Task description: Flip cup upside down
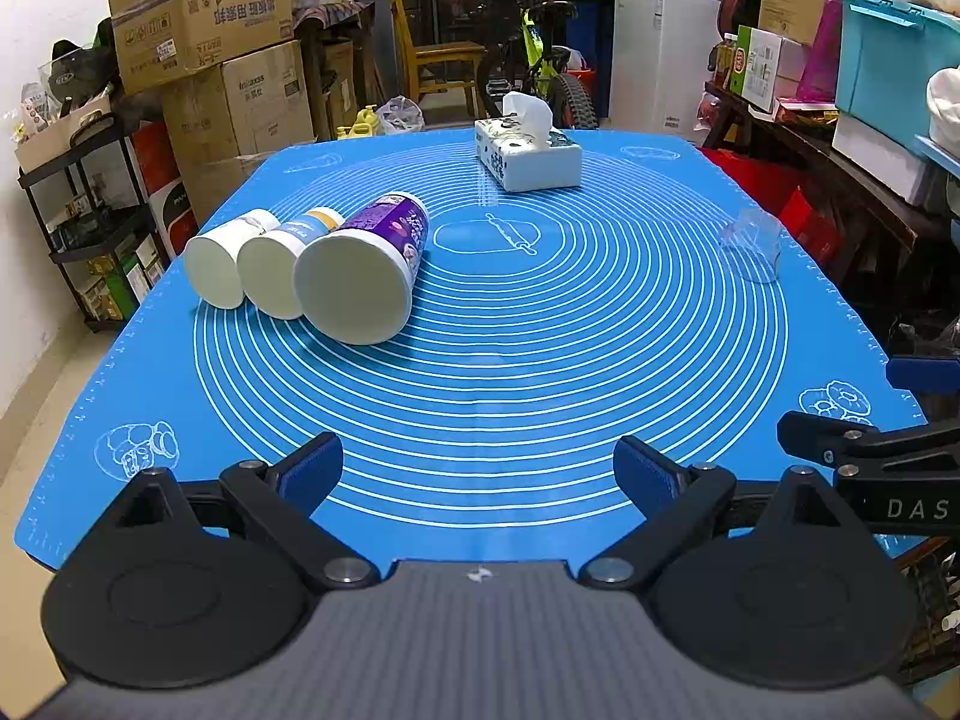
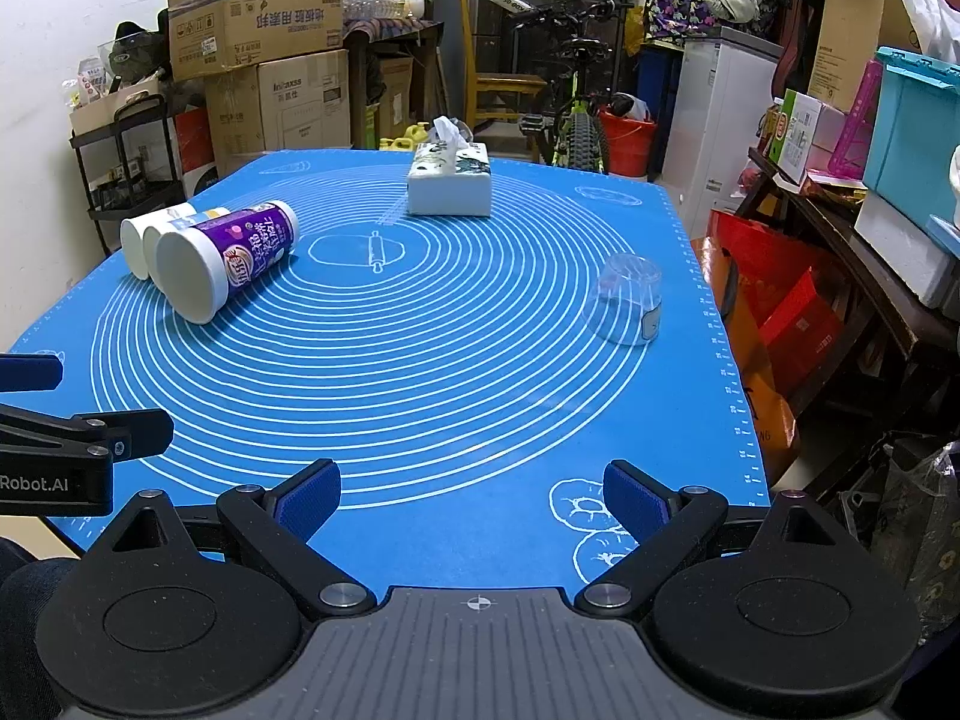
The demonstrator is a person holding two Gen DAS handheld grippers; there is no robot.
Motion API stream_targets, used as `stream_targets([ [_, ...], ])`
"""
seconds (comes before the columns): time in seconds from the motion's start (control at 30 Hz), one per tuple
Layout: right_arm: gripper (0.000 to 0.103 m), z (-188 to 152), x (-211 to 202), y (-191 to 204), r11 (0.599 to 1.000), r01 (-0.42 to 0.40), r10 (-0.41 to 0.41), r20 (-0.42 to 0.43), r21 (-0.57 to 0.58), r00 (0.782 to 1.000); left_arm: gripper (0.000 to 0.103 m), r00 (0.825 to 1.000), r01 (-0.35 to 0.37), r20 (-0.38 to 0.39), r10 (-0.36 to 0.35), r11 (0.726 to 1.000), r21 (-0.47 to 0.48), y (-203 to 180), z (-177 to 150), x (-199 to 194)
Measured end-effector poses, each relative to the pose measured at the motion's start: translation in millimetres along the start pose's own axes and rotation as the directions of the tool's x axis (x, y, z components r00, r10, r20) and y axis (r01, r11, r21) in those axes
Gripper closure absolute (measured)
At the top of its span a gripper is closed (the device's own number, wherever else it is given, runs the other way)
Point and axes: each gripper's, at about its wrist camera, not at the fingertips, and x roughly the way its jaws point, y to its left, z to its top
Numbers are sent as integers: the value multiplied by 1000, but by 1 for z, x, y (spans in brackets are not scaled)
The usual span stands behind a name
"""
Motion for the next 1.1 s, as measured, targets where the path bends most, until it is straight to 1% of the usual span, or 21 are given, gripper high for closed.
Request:
stream_targets([
  [0.87, 8, 2, -1, 1, 1000, -4, 4, -2, 2, 1000, 7, 1000, -4, 0, 4, 1000, 8, 1, 1, 0],
  [1.1, 8, 8, 2, 4, 1000, -20, 20, 8, 11, 1000, 7, 1000, -10, 8, 10, 1000, 20, 6, 4, 5],
])
